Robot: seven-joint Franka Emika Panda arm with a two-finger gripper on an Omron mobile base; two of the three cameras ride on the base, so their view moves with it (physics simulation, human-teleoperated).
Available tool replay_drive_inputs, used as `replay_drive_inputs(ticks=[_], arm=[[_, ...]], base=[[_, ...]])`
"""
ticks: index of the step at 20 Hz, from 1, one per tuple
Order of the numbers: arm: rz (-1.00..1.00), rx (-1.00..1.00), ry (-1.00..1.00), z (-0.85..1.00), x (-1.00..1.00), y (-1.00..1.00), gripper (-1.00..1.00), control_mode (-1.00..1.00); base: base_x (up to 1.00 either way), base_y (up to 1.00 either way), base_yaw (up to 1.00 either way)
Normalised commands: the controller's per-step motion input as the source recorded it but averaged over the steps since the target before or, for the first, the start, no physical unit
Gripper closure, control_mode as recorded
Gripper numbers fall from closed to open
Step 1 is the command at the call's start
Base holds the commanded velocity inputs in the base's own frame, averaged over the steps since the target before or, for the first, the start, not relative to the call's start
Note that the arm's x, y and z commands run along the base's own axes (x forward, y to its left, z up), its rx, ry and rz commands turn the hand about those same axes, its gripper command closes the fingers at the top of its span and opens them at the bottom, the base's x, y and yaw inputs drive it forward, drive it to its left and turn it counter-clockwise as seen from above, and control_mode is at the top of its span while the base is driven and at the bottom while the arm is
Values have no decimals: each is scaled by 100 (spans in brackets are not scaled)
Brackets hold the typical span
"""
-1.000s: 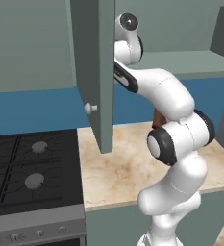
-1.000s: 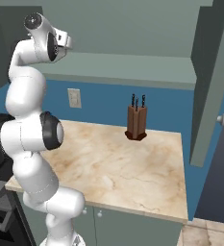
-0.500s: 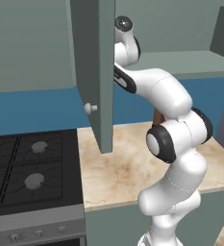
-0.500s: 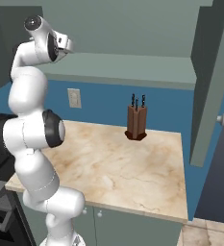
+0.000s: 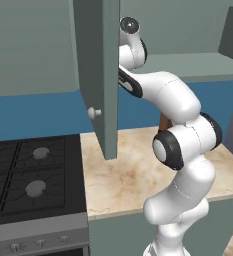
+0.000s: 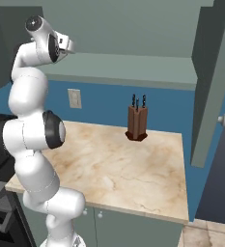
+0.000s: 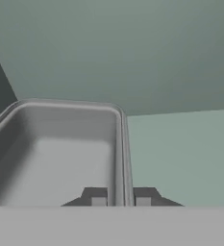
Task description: Retrieve the tupperware and aluminum foil from the cabinet and place them on the dining counter near the plate with potato and mushroom to prepare for storing leftovers.
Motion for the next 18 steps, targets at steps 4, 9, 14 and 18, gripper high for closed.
replay_drive_inputs(ticks=[4, 9, 14, 18], arm=[[-7, 0, 0, -29, 1, -11, 100, -100], [-15, -3, -5, -14, -21, -33, 100, -100], [-7, -1, -4, 0, -65, -73, 100, -100], [-5, 0, 0, 0, -96, -88, 100, -100]], base=[[0, 0, 0], [0, 0, 0], [0, 0, 0], [0, 0, 0]])
